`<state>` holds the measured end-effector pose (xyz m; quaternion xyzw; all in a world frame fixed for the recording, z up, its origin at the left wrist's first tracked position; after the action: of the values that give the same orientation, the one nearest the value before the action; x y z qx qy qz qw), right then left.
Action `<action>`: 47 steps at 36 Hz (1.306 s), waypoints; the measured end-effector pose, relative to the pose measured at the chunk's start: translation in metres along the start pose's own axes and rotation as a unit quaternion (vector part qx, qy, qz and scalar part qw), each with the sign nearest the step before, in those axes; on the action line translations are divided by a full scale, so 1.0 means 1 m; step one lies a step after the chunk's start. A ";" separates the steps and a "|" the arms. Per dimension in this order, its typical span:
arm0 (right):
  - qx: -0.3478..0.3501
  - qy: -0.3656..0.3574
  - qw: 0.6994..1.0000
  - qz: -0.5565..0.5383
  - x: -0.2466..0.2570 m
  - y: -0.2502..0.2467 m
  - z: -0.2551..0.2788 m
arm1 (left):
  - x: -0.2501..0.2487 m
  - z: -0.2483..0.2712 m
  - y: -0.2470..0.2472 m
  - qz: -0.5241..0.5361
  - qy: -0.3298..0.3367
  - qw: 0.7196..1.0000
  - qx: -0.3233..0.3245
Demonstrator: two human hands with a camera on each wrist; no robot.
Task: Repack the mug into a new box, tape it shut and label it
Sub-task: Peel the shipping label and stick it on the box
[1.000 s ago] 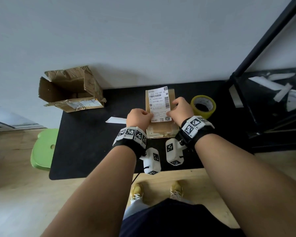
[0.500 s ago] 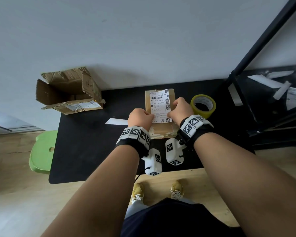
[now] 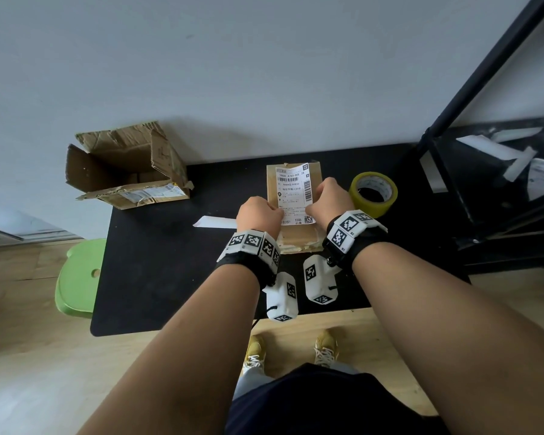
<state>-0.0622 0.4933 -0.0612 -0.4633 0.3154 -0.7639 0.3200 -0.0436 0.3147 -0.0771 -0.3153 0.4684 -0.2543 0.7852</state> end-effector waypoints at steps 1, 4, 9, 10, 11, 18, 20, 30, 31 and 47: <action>0.000 -0.001 1.000 0.001 0.000 0.000 0.000 | 0.000 0.000 0.000 -0.003 0.000 1.000 -0.003; 0.002 -0.002 1.000 0.005 0.002 0.000 0.001 | 0.000 0.000 0.000 -0.019 0.004 1.000 -0.010; 0.005 0.000 1.000 0.008 0.002 0.002 -0.001 | 0.000 -0.002 0.001 -0.030 0.002 1.000 -0.004; 0.006 0.001 1.000 0.009 0.002 0.002 -0.001 | 0.000 -0.003 0.001 -0.033 -0.001 0.999 -0.004; 0.007 0.002 1.000 0.012 0.002 0.003 -0.002 | 0.002 -0.003 0.001 -0.035 -0.004 0.999 -0.004; 0.004 0.013 1.000 0.005 -0.004 0.004 -0.002 | 0.009 -0.005 -0.001 -0.035 0.006 0.999 -0.003; 0.000 0.020 1.000 -0.007 -0.010 0.003 -0.002 | 0.008 -0.003 -0.002 -0.041 0.020 0.999 -0.014; -0.014 0.052 0.996 -0.066 -0.032 0.007 0.002 | 0.008 0.008 -0.003 0.022 0.048 0.998 -0.044; -0.008 0.055 0.996 -0.070 -0.034 0.011 0.004 | 0.010 0.007 0.002 0.028 0.040 0.998 -0.029; 0.000 0.025 0.994 -0.105 -0.041 0.020 0.005 | 0.020 0.005 0.013 0.070 0.051 0.996 0.022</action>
<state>-0.0387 0.5125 -0.0951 -0.4746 0.2730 -0.8047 0.2296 -0.0294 0.3113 -0.0966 -0.2507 0.5235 -0.2245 0.7828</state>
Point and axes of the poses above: each hand's wrist, its own z-axis away from the middle knuckle, its own y-axis out of the palm, x = y × z, the point moved 10 cm from there along -z, towards the middle knuckle, and after that the axes turned 1 degree about -z, right-handed, at the moved point
